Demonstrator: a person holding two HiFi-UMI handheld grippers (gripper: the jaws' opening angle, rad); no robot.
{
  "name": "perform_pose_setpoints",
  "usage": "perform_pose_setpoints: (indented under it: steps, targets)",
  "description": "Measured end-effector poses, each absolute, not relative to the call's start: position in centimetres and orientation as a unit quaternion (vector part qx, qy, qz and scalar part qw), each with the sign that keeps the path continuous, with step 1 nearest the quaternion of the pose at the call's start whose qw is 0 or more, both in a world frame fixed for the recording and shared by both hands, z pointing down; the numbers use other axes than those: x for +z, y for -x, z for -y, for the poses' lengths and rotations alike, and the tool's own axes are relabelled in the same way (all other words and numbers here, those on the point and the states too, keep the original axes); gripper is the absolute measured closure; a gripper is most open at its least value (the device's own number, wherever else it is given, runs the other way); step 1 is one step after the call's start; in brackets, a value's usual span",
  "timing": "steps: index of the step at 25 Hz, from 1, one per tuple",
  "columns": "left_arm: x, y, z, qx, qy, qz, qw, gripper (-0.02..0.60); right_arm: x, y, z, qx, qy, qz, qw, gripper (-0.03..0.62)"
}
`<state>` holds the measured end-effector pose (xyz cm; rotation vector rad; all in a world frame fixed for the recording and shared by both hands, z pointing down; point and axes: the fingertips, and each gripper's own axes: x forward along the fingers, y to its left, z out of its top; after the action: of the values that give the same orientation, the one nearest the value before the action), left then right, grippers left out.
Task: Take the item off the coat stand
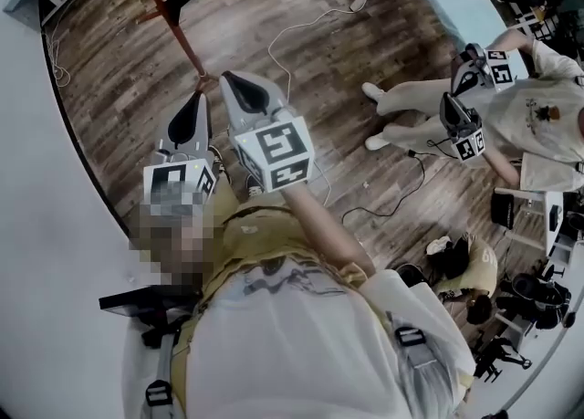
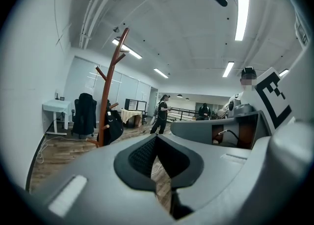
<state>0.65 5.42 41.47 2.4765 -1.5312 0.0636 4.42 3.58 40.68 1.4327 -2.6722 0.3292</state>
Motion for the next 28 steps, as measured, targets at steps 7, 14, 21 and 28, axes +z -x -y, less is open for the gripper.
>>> perform_pose_setpoints:
  steps: [7, 14, 21, 28]
  targets:
    - [40.9, 2.0, 0.2, 0.007, -0.850, 0.515, 0.115, 0.580, 40.5, -2.5, 1.5, 0.102, -0.484, 0.867, 0.054, 0.594]
    - [39.4, 6.6, 8.1, -0.004, -0.856, 0.504, 0.111, 0.580, 39.1, 1.7, 9.2, 0.093, -0.500, 0.859, 0.054, 0.594]
    - [40.0, 10.0, 12.8, -0.004, -0.857, 0.500, 0.120, 0.580, 39.9, 4.5, 14.2, 0.100, -0.511, 0.852, 0.061, 0.594]
    - [40.8, 12.4, 16.5, -0.002, -0.857, 0.498, 0.129, 0.580, 40.7, 6.3, 18.0, 0.103, -0.519, 0.846, 0.069, 0.594]
